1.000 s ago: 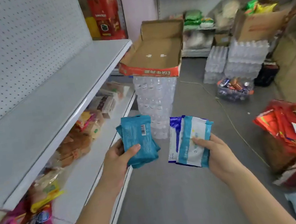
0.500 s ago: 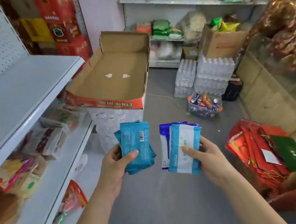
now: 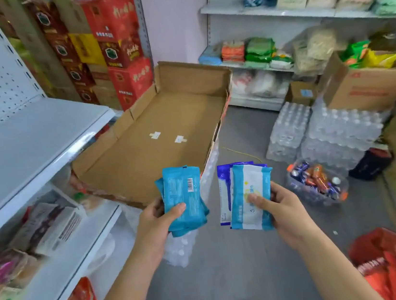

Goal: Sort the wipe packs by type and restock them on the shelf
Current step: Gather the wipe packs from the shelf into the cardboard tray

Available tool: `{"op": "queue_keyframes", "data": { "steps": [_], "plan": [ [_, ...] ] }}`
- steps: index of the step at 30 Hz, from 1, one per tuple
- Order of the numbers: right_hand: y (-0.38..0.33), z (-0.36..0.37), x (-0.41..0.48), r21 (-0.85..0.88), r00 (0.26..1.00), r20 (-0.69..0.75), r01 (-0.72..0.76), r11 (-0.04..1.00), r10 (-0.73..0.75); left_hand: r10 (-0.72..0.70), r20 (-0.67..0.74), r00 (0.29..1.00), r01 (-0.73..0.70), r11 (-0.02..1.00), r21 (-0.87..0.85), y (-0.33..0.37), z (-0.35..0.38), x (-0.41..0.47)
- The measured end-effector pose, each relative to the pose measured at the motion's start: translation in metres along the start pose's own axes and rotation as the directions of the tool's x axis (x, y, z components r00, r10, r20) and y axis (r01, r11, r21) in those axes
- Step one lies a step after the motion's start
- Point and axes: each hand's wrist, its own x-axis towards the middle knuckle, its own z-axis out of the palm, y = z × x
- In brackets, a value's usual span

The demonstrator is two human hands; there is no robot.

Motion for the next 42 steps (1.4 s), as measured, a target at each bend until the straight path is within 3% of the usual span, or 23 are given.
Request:
{"op": "queue_keyframes", "data": {
  "steps": [9,19,29,42],
  "plan": [
    [-0.069,-0.033,0.186,-0.068,0.973,0.210,-0.084,0.994,0.096,-0.056,-0.313,0.948,0.030,0.996,-0.088,0.017,0.071,0.119],
    [-0.121,-0.010,0.370,-0.202,0.952,0.255,-0.122,0.972,0.172,-0.073,-0.399,0.914,-0.011,0.979,-0.203,0.034,0.095,0.292],
    [-0.156,0.023,0.521,-0.311,0.911,0.333,-0.137,0.941,0.242,-0.107,-0.476,0.873,-0.007,0.973,-0.231,0.052,0.105,0.408],
    [-0.161,0.074,0.755,-0.515,0.707,0.565,-0.100,0.852,0.425,-0.138,-0.775,0.616,-0.065,0.972,-0.225,0.072,0.144,0.531]
  ]
}}
